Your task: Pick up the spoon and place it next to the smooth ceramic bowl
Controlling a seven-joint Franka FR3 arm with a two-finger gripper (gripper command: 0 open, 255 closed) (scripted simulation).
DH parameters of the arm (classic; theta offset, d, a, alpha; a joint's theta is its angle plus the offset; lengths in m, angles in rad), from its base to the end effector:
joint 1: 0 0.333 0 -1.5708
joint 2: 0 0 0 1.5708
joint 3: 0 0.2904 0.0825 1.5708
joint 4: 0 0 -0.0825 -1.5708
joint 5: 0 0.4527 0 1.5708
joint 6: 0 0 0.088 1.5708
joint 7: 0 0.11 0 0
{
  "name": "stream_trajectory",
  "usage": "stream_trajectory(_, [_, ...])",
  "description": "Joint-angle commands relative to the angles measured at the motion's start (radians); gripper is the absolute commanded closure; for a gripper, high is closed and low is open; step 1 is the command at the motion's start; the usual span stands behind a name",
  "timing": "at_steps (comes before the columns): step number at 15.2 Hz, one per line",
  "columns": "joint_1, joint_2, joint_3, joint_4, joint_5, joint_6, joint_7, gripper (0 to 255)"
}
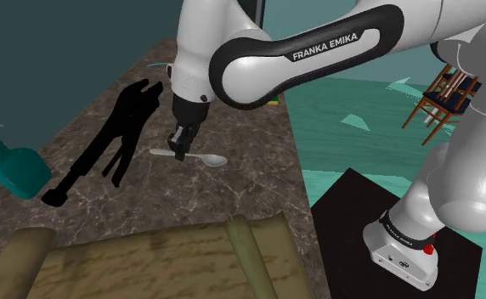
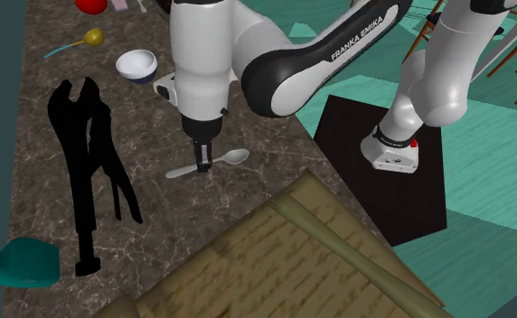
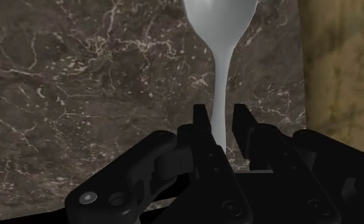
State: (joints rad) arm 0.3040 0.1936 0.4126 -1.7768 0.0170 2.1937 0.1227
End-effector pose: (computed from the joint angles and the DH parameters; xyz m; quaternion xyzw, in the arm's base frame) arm 0.5312 0.4478 0.4250 -0.9519 -0.2786 -0.0904 0.0900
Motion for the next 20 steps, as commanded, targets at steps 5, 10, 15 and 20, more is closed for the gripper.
stream_trajectory(5, [-0.084, 0.002, -0.042, 0.015, 0.043, -0.024, -0.145, 255])
stream_trajectory(10, [-0.151, 0.026, -0.078, 0.053, 0.067, -0.051, -0.259, 255])
stream_trajectory(15, [-0.214, 0.073, -0.113, 0.124, 0.082, -0.090, -0.363, 255])
stream_trajectory(20, [-0.272, 0.144, -0.144, 0.230, 0.088, -0.142, -0.455, 255])
